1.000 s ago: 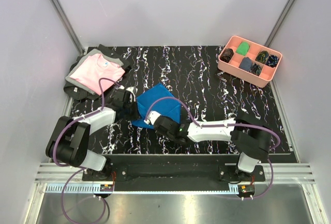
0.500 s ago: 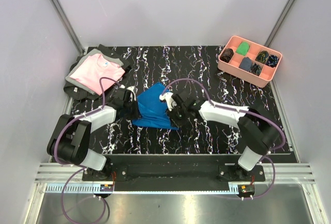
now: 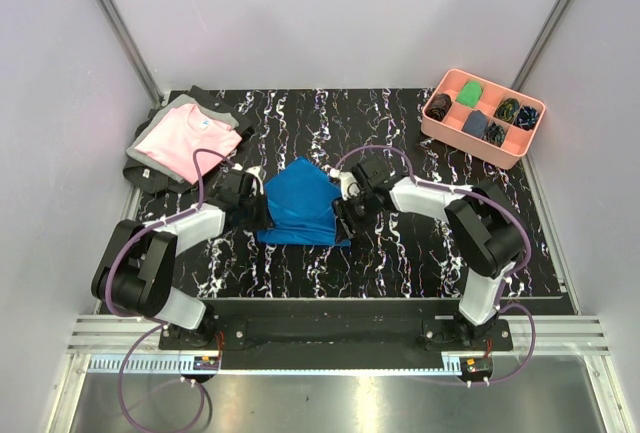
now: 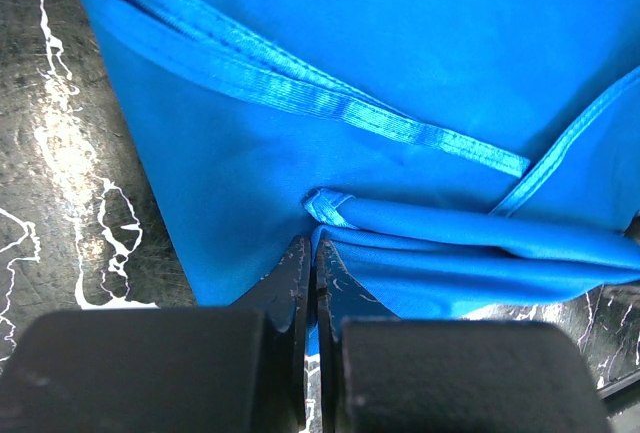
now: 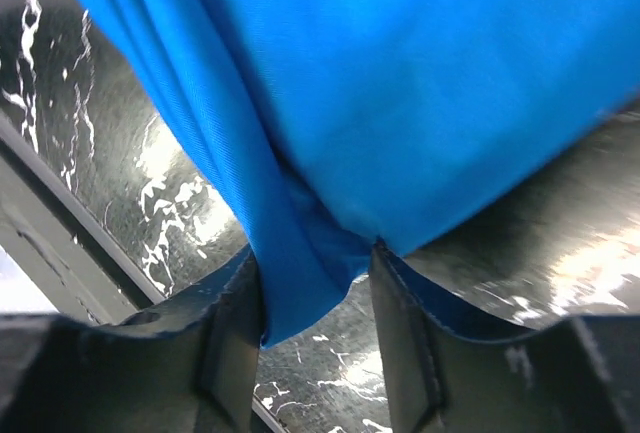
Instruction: Fold the napkin, place the utensils inside, and roll it up
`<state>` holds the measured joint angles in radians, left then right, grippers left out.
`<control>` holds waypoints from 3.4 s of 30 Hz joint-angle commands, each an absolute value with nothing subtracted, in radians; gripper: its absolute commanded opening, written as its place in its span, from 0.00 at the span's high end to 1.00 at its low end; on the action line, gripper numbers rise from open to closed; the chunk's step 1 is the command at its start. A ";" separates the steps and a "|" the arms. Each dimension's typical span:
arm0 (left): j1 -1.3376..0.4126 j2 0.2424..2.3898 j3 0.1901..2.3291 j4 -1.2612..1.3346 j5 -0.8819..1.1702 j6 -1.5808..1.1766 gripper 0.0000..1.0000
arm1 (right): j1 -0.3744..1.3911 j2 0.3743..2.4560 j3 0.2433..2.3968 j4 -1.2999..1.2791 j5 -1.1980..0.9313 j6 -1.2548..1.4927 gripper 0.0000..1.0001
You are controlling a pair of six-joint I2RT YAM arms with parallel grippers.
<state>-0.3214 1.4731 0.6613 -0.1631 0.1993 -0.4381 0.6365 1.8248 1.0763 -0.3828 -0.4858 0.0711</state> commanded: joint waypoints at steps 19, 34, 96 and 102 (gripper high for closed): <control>-0.316 1.505 0.661 -0.202 0.202 -0.425 1.00 | 0.646 1.564 1.057 -0.299 -0.518 0.296 0.35; -0.316 1.506 0.661 -0.206 0.201 -0.425 1.00 | 0.667 1.735 1.094 -0.281 -0.562 0.314 0.37; -0.313 1.500 0.627 -0.172 0.230 -0.454 1.00 | 0.925 1.913 1.203 -0.097 -0.207 -0.364 0.23; -0.313 1.485 0.623 -0.163 0.236 -0.454 1.00 | 0.925 1.948 1.216 -0.147 -0.209 -0.356 0.28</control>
